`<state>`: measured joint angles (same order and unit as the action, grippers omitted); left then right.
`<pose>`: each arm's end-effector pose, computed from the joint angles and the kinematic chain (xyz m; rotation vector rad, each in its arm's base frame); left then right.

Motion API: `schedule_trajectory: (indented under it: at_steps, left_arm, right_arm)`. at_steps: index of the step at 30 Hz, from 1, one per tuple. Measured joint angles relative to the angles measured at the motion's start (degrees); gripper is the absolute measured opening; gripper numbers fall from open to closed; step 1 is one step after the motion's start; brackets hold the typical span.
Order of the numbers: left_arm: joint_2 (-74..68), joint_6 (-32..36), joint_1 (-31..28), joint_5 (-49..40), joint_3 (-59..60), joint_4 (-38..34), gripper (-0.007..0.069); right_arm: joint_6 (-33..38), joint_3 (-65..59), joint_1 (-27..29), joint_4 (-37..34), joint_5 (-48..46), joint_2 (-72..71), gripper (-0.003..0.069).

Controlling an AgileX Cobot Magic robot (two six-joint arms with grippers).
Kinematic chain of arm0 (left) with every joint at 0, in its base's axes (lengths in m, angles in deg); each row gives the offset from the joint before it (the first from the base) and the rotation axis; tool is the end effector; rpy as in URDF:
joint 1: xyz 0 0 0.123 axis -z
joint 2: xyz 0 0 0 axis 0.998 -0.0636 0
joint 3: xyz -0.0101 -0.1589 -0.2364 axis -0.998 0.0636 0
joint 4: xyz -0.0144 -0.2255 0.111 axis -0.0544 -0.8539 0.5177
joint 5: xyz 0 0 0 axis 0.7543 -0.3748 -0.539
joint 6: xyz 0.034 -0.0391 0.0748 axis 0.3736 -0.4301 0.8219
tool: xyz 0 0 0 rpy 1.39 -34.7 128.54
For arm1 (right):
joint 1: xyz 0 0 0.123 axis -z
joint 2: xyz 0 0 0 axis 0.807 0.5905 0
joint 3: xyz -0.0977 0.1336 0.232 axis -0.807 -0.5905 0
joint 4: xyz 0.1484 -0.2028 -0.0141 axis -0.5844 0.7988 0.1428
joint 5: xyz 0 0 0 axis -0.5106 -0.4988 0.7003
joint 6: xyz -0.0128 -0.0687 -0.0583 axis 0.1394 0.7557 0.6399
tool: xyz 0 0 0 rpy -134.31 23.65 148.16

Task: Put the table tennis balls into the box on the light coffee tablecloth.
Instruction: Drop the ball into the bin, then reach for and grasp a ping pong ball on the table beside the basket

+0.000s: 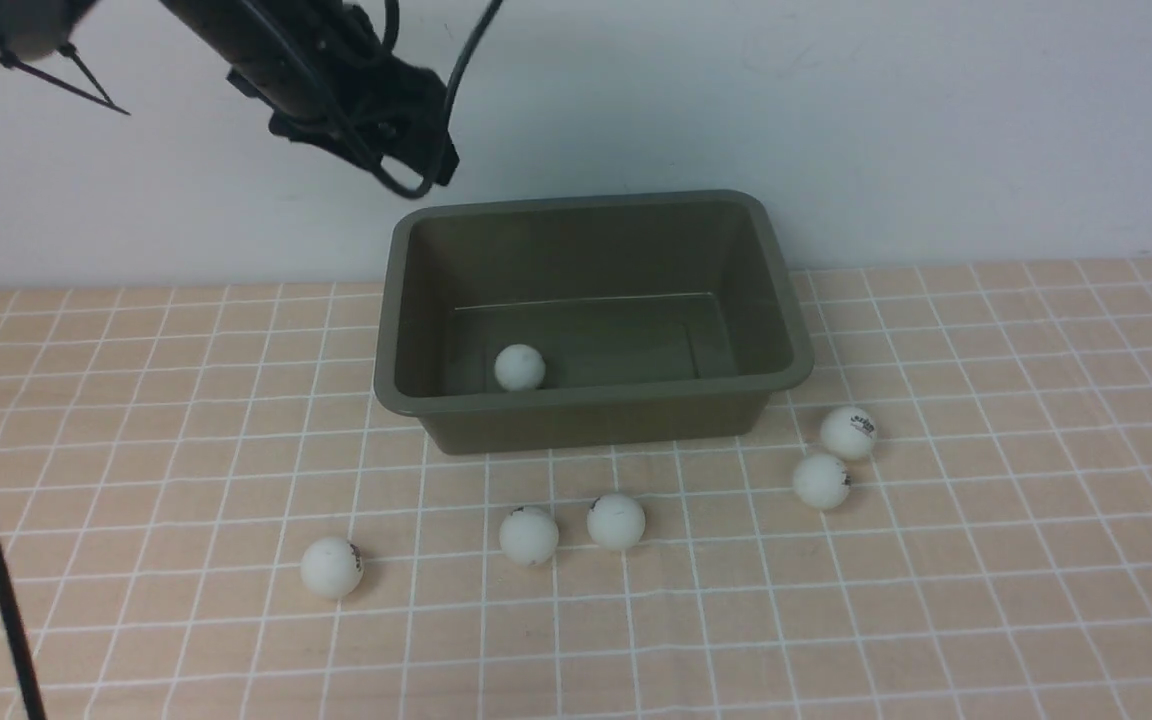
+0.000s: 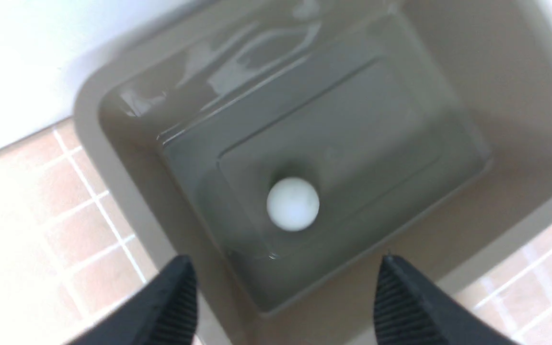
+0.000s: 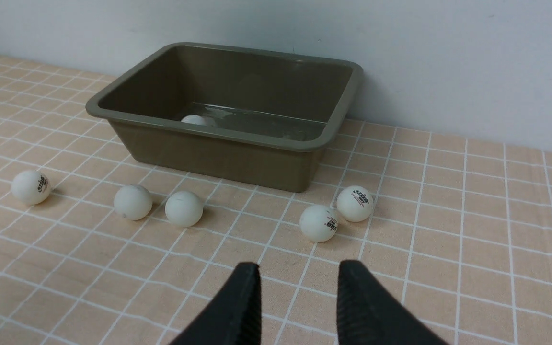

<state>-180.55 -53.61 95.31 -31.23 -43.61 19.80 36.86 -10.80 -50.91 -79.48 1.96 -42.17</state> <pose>0.4386 -0.0978 0.3579 0.5123 2.5016 -0.4072 0.0216 0.0386 0.2724 -0.3465 1.8903 0.3325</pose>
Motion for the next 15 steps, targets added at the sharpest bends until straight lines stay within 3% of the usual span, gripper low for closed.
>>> schedule_trajectory:
  at_steps: [4, 9, 15]
  left_arm:
    - [5.54, -7.69, 0.00, -0.74, 2.56, 5.34, 0.0270]
    - [11.33, -9.44, 0.00, -0.74, 11.15, 6.37, 0.0174]
    - [24.25, -9.04, 0.00, -0.69, 34.07, 7.38, 0.0084]
  right_arm:
    - [0.00, 0.00, 0.00, 0.00, 0.00, 0.00, 0.0211]
    - [0.00, 0.00, 0.00, 0.00, 0.00, 0.00, 0.0211]
    - [0.00, 0.00, 0.00, 0.00, 0.00, 0.00, 0.0211]
